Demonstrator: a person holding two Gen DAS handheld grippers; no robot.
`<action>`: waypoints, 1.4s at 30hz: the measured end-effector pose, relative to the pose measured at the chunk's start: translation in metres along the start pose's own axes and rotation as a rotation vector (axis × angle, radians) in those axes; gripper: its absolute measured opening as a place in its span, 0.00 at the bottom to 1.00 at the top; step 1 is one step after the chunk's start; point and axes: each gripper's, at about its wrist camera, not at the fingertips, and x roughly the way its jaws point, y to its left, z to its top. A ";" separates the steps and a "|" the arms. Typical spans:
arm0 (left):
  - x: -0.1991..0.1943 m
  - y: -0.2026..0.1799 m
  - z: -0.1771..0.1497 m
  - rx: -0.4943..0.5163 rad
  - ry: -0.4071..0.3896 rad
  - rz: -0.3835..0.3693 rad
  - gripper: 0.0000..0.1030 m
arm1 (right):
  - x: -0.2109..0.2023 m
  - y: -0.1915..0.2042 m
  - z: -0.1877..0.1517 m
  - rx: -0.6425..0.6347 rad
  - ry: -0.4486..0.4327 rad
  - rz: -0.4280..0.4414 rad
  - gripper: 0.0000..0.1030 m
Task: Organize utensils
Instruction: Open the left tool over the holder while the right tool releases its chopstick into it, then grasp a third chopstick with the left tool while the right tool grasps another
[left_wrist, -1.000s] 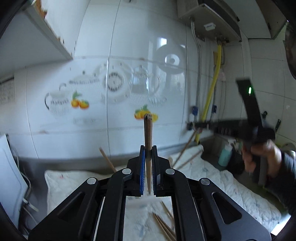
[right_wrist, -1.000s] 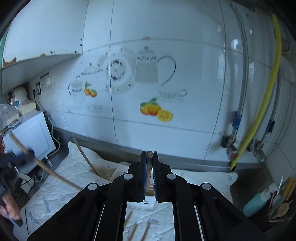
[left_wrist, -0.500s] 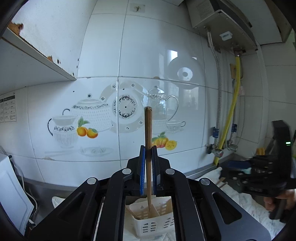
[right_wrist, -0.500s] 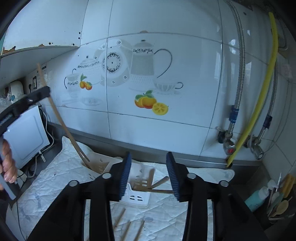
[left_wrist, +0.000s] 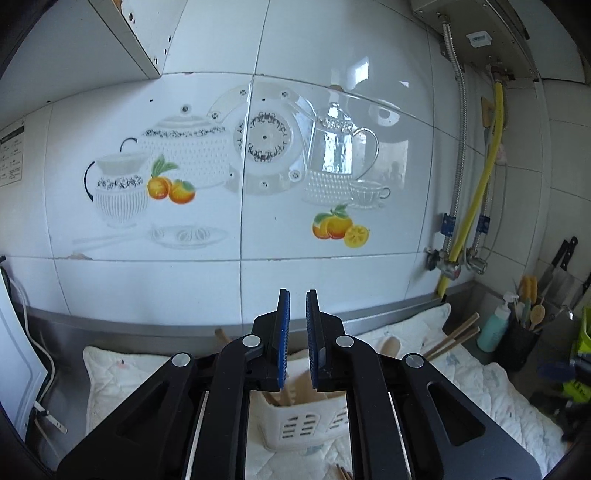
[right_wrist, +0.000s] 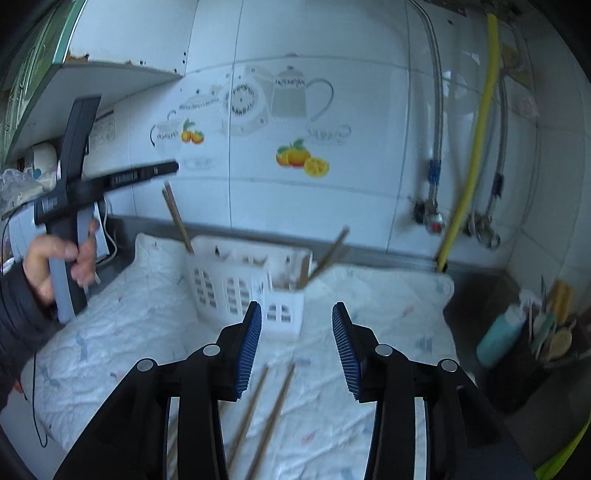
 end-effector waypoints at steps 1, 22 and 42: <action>-0.003 -0.001 -0.002 0.002 0.005 -0.004 0.09 | 0.001 0.003 -0.014 0.001 0.029 0.001 0.37; -0.102 -0.019 -0.126 -0.027 0.196 -0.002 0.37 | 0.018 0.030 -0.164 0.179 0.268 0.058 0.15; -0.081 -0.077 -0.259 -0.029 0.535 -0.064 0.36 | 0.029 0.029 -0.174 0.199 0.287 0.026 0.07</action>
